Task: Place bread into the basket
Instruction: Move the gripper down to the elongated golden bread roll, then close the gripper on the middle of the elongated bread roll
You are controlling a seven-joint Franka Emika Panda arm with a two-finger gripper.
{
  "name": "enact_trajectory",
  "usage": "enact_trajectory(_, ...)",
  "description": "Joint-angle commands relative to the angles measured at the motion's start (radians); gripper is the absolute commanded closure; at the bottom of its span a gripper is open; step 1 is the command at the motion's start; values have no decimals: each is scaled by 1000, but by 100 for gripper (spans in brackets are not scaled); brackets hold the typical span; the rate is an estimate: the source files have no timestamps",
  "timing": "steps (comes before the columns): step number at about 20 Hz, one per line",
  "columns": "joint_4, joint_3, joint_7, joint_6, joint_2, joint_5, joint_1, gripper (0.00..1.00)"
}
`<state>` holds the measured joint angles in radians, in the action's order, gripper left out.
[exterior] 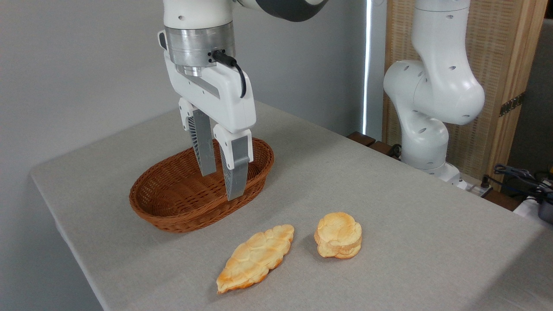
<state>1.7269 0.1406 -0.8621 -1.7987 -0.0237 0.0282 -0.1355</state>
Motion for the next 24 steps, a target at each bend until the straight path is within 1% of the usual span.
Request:
enact_trajectory(1,-7,17,-5,28,7,9,-6,0)
enact_trajectory(4,13,23,2,33,11,9,-4,0)
enact_trajectory(6,77,37,-5,24,13,7,-6,0)
enact_trajectory(9,100,51,-5,13,22,9,-4,0)
enact_trajectory(13,109,56,-6,2,74,9,-6,0)
enact_trajectory(16,109,56,-8,-7,97,7,-6,0)
enact_trajectory(18,109,56,-8,-34,120,6,-6,0)
enact_trajectory(20,109,56,-6,-54,133,6,-6,0)
enact_trajectory(24,109,56,-6,-59,152,6,-6,0)
